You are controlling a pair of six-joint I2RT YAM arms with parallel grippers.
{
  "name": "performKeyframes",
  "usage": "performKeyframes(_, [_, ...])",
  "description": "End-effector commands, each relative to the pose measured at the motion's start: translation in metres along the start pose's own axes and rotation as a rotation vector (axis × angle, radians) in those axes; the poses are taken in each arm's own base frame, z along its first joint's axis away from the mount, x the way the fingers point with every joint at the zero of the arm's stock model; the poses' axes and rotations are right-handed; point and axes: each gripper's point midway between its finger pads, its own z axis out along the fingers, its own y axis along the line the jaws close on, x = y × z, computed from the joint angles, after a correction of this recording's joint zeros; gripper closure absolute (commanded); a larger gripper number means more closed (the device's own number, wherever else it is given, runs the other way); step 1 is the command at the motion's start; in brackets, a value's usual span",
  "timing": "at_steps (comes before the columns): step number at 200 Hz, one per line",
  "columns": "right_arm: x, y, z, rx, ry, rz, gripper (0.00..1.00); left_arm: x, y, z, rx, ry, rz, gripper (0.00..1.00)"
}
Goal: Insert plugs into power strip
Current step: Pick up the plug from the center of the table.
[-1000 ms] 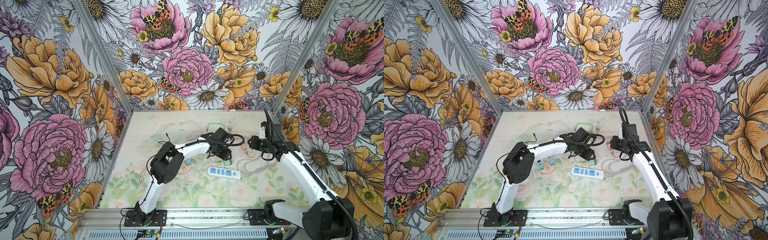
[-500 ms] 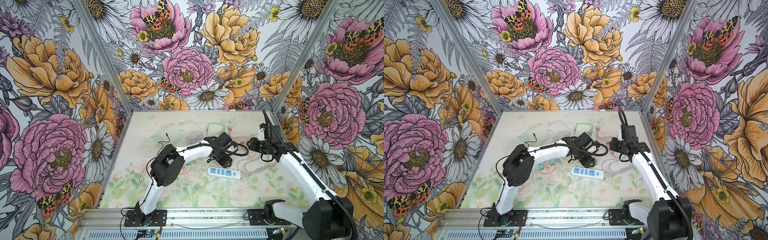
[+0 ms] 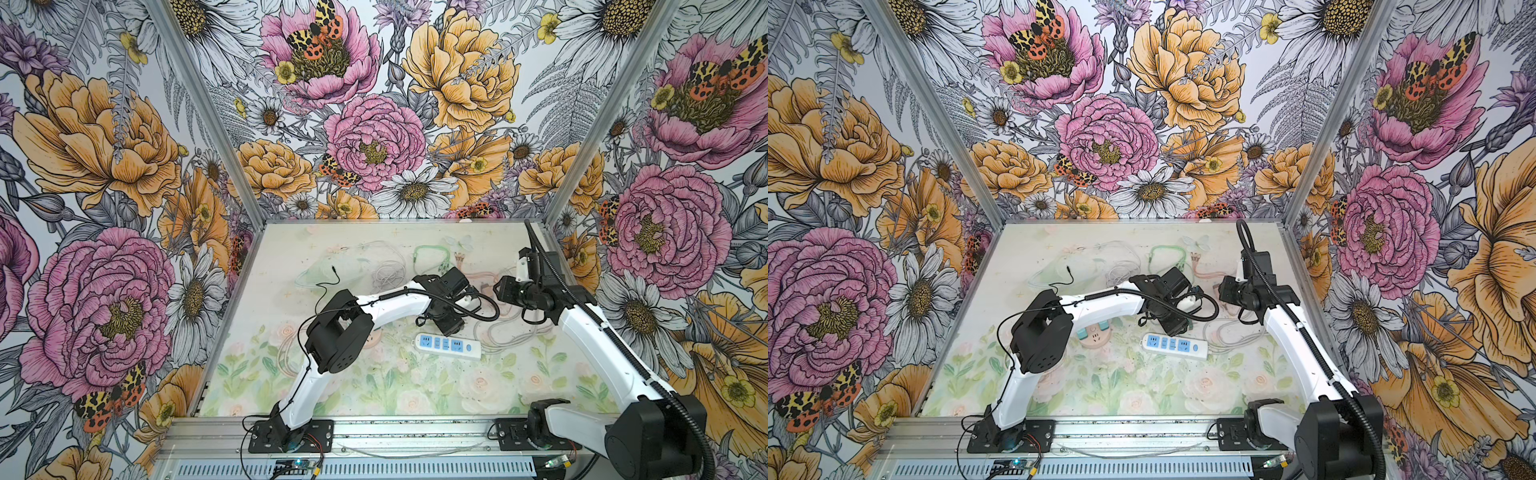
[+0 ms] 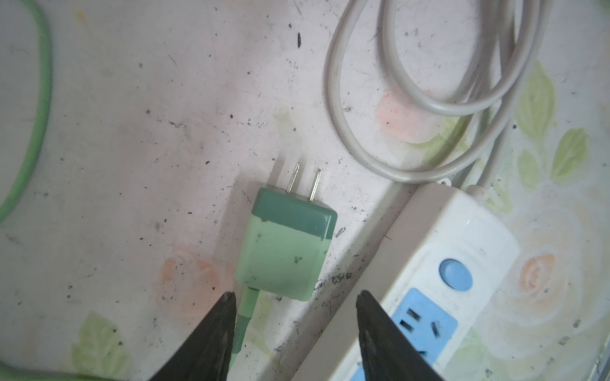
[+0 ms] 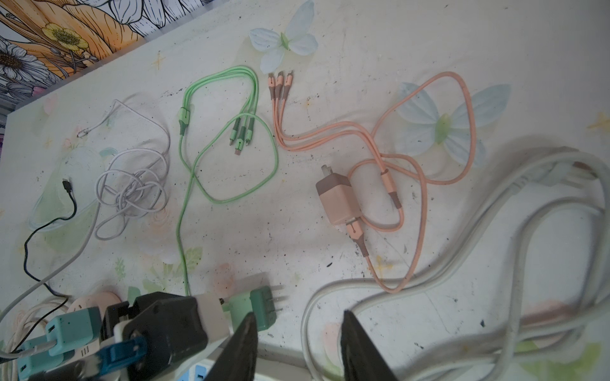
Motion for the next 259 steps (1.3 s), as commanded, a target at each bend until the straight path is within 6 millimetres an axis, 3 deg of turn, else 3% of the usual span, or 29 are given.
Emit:
performKeyframes(1, [-0.002,0.004,-0.001,-0.016,-0.014,-0.026,0.57,-0.002,0.01,0.008,0.002,0.004,0.027,0.39])
performKeyframes(57, [-0.002,0.006,0.0,-0.025,-0.011,-0.027,0.57,0.005,0.007,0.037,0.044,0.036,0.048,0.43])
performKeyframes(90, [-0.002,0.008,0.001,-0.037,-0.001,-0.032,0.57,-0.002,0.01,0.038,0.059,-0.02,0.025,0.46])
performKeyframes(129, [-0.002,0.006,0.003,-0.027,-0.001,-0.024,0.57,0.007,0.022,0.032,0.053,-0.041,-0.003,0.7])
performKeyframes(145, [0.0,0.006,0.004,-0.027,0.005,-0.02,0.57,0.01,0.031,0.022,0.058,-0.077,-0.04,0.8])
performKeyframes(170, [0.005,0.014,0.006,-0.091,0.012,-0.016,0.55,0.006,0.048,-0.004,0.077,-0.197,-0.121,0.83])
performKeyframes(188, [0.009,0.032,0.006,-0.212,0.03,0.027,0.54,-0.002,0.057,-0.028,0.043,-0.304,-0.136,0.84])
performKeyframes(225, [0.017,0.075,0.0,-0.498,0.097,0.111,0.53,-0.019,0.053,-0.064,0.001,-0.384,-0.044,0.85])
performKeyframes(259, [0.021,0.087,-0.014,-0.58,0.099,0.113,0.51,-0.029,0.048,-0.086,-0.004,-0.412,0.018,0.85])
